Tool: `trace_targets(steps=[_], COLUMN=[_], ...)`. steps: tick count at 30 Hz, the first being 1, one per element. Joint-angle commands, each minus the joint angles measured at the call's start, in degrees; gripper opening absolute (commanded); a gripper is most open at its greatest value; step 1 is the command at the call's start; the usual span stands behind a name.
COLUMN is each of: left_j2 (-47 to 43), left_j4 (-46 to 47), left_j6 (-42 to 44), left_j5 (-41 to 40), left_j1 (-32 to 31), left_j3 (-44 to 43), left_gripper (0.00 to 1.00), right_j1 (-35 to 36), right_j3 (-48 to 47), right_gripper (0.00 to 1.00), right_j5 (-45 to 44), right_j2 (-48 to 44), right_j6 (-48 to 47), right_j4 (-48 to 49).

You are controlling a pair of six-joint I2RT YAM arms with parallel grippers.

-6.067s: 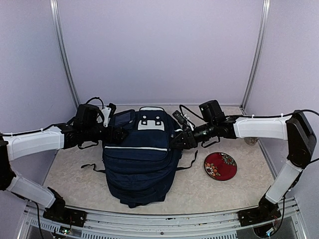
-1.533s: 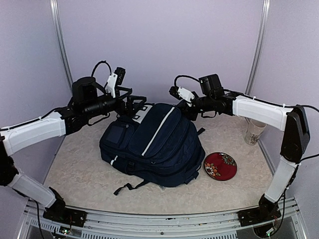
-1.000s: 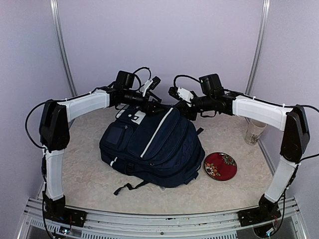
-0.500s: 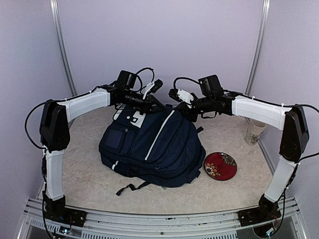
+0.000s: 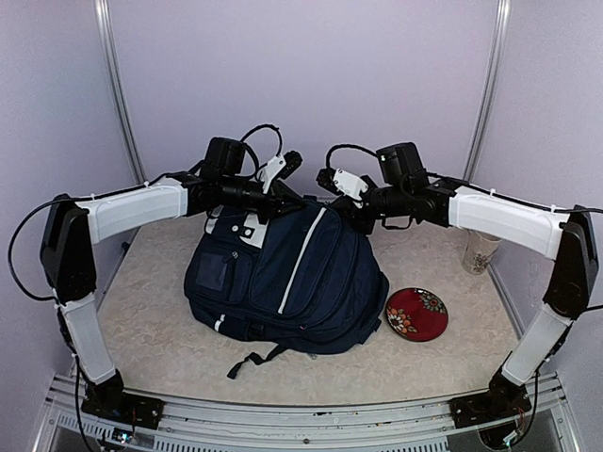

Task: Pack the student bag
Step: Hold the upper front pocket of the student bag, then unzip the upper front pocket of the student bag.

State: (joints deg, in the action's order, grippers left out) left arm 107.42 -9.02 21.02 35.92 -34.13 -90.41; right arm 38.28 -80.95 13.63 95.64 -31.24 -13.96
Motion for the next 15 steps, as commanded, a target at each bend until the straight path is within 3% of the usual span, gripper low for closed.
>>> trace_targets(steps=[1,9,15], left_j2=[-7.91,-11.66,-14.37], left_j4=[12.34,13.7,14.23], left_j6=[-3.28,-2.89,-2.72], left_j5=[-14.05,-18.35,-24.12], left_j1=[1.86,1.87,2.11], left_j3=[4.95,8.41,8.79], left_gripper=[0.0,0.0,0.0], right_j1=[2.76,4.12,8.96], right_j3=[2.75,12.49,14.49], right_gripper=[0.0,0.0,0.0], right_j5=[-2.87,-3.55,-6.74], right_j2=[-7.97,-15.87,-19.81], right_j6=[2.65,4.12,3.13], right_j4=[2.1,-0.95,-7.84])
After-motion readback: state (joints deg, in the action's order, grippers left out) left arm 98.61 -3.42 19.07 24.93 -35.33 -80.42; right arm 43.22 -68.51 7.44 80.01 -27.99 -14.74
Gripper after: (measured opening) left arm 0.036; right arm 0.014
